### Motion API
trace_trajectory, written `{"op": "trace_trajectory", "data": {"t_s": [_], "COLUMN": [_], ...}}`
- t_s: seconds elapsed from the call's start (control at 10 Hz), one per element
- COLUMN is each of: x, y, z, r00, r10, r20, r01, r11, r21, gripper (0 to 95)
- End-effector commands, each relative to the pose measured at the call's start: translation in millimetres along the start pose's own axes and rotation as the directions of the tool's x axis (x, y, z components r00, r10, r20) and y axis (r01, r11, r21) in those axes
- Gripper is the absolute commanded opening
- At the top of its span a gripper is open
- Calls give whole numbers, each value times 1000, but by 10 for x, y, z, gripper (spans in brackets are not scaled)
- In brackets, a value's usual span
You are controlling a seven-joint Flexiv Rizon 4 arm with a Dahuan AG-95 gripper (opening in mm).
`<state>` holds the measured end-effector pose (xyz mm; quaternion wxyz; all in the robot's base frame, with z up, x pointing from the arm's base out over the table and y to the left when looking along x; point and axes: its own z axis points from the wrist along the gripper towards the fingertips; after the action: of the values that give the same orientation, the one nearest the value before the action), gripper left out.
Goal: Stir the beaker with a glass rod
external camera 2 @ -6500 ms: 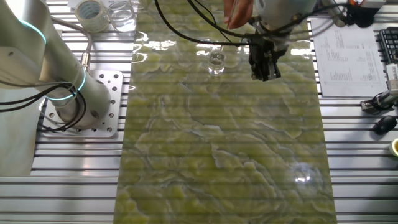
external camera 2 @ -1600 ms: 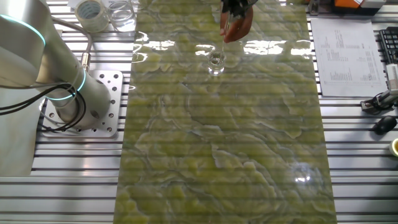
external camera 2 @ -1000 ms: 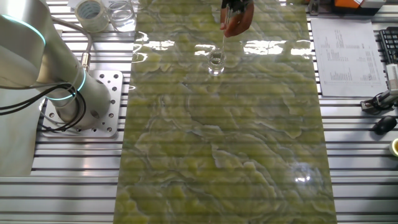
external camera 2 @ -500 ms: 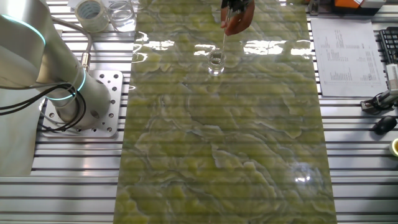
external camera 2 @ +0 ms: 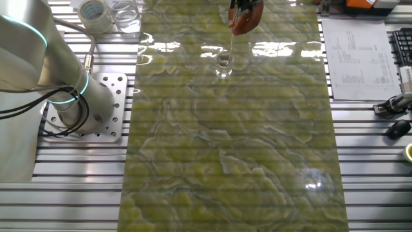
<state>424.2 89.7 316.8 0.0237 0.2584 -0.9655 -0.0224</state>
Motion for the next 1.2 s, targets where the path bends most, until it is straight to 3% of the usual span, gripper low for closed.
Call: {"op": "trace_trajectory", "data": {"t_s": [0.1,1.2], "x": [-1,-37], "y": [1,79], "z": [4,7], "r00": [1000,999], "r10": [-2,-1], "r20": [5,-35], "r01": [2,0], "r11": [1000,1000], "r21": [-4,-27], "gripper": [0,0]}}
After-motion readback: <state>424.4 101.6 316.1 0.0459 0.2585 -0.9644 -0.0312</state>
